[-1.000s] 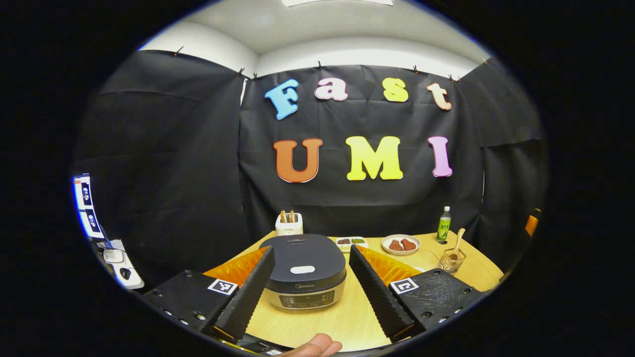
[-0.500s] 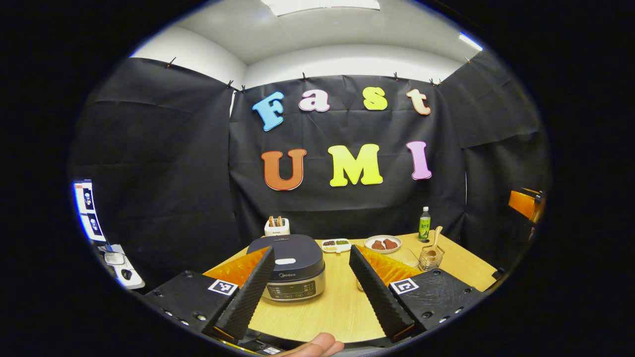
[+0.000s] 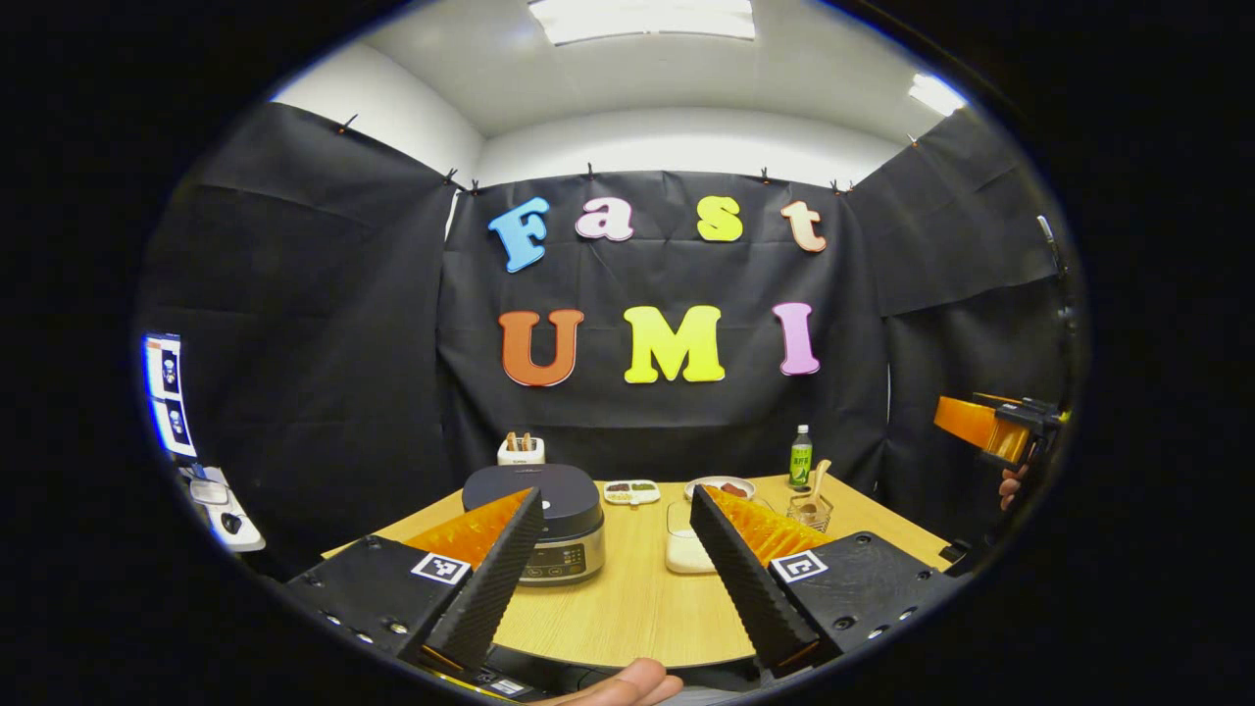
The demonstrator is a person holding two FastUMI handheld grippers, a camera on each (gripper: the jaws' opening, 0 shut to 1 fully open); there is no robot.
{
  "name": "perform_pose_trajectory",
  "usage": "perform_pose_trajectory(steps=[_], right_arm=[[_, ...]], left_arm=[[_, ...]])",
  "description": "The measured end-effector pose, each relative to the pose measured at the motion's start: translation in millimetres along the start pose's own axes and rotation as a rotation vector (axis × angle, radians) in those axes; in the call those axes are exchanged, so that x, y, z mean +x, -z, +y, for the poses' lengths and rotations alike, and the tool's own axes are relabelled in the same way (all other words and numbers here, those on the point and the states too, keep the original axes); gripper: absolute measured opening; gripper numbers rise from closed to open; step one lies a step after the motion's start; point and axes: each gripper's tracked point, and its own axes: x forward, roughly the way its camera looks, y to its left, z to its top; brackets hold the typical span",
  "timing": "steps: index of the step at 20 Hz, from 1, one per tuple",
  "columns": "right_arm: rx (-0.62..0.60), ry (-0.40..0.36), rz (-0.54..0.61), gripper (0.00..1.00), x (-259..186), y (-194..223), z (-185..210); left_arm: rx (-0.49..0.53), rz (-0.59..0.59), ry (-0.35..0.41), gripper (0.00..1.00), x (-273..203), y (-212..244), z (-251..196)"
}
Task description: Close the left gripper, press the button to open the rice cooker; take a wooden spoon from the chopstick holder with the right hand, scoop a spoonful of rice and pour it into the rice cooker, then put the wooden spoon back into the chopstick holder.
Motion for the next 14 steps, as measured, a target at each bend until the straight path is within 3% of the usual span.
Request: perform_pose_trajectory(steps=[5, 14], right_arm=[[0.003, -0.003, 0.001, 0.98, -0.7, 2.0, -2.9], [-0.003, -0.023, 0.017, 1.00, 1.5, 8.8, 1.1]], left_arm=[[0.032, 0.014, 0.005, 0.96, 1.8, 6.5, -5.3], [-0.019, 0.032, -0.052, 0.96, 6.5, 11.6, 15.3]])
